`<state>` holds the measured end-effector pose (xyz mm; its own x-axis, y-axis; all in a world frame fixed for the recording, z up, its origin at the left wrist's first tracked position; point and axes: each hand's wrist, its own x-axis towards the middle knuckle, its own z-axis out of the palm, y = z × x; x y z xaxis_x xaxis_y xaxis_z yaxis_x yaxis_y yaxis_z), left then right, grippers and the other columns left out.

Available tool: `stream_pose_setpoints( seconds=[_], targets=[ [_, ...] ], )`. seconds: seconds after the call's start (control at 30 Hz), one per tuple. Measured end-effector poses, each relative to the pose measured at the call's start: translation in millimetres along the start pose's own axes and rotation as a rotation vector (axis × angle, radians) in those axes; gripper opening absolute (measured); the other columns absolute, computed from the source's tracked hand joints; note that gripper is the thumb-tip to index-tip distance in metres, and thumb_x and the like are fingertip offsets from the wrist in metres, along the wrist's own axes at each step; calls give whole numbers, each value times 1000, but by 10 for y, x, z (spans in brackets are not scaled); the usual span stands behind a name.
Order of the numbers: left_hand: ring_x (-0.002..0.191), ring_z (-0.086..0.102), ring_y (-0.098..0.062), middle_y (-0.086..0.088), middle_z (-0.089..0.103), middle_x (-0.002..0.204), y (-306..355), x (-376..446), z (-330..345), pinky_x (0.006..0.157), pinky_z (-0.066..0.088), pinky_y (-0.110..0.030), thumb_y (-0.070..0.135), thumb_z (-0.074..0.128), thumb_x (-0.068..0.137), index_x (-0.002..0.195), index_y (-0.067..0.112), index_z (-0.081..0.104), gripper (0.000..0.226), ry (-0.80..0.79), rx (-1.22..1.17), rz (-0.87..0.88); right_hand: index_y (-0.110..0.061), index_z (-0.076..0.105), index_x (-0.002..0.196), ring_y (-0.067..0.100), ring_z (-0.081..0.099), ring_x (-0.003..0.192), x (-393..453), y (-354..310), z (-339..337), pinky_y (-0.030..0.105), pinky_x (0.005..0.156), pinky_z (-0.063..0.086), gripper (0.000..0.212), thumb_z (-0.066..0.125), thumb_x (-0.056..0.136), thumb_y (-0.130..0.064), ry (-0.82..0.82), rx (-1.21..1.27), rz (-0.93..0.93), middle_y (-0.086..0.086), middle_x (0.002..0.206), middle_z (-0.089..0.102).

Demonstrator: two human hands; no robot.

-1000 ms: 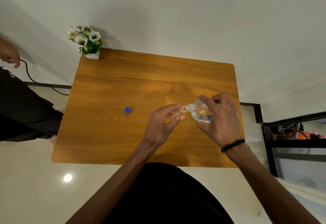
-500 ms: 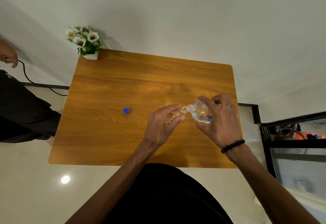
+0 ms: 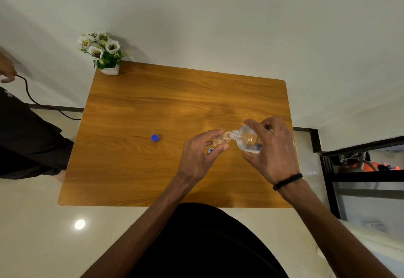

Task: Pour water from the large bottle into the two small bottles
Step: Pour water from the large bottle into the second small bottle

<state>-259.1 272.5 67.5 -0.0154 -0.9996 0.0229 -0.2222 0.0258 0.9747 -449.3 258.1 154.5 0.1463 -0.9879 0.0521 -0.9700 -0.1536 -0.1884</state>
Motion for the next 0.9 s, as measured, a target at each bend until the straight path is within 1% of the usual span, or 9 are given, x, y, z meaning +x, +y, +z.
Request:
stream_pose_setpoints(
  seconds=[0.13,0.3,0.47,0.53,0.67,0.9],
  targets=[
    [117,65,5,16,70,127,2,3,0,96,56,-19,37,80,89,132,21,70,47,-3,-17,-10,-26,64,133,29,54,103,-1,-4,-10,48,91,48,76,92,62,-27,-3,-3,3,9,114,52],
    [116,66,4,19,69,126,3,4,-1,96,57,-20,37,79,90,132,20,70,46,-7,-15,-3,-26,64,133,29,54,104,-1,-6,-13,48,92,48,75,91,64,-28,-6,-5,7,9,115,52],
    [116,66,5,25,68,122,-4,3,11,95,55,-16,35,81,89,130,23,71,44,2,-36,-14,-26,63,135,29,53,106,-4,-13,-14,48,93,47,75,90,65,-27,-15,9,13,9,115,51],
    [116,66,5,23,69,123,-8,4,12,95,55,-16,36,80,89,130,22,71,44,-3,-32,-15,-27,62,135,29,53,105,-1,-8,-12,47,93,47,75,90,65,-27,-18,4,12,8,115,51],
    [116,66,3,11,72,127,-17,6,9,96,56,-19,37,80,89,131,19,71,46,0,-20,-6,-27,62,135,28,53,105,0,-15,-9,47,93,47,75,90,65,-28,-23,-4,15,8,116,51],
    [118,66,2,12,72,128,-1,8,0,98,57,-21,36,79,90,131,20,70,45,-12,-26,-12,-26,63,133,29,54,104,-6,-17,-16,48,92,48,75,91,64,-27,-16,-5,16,9,115,52]
  ],
)
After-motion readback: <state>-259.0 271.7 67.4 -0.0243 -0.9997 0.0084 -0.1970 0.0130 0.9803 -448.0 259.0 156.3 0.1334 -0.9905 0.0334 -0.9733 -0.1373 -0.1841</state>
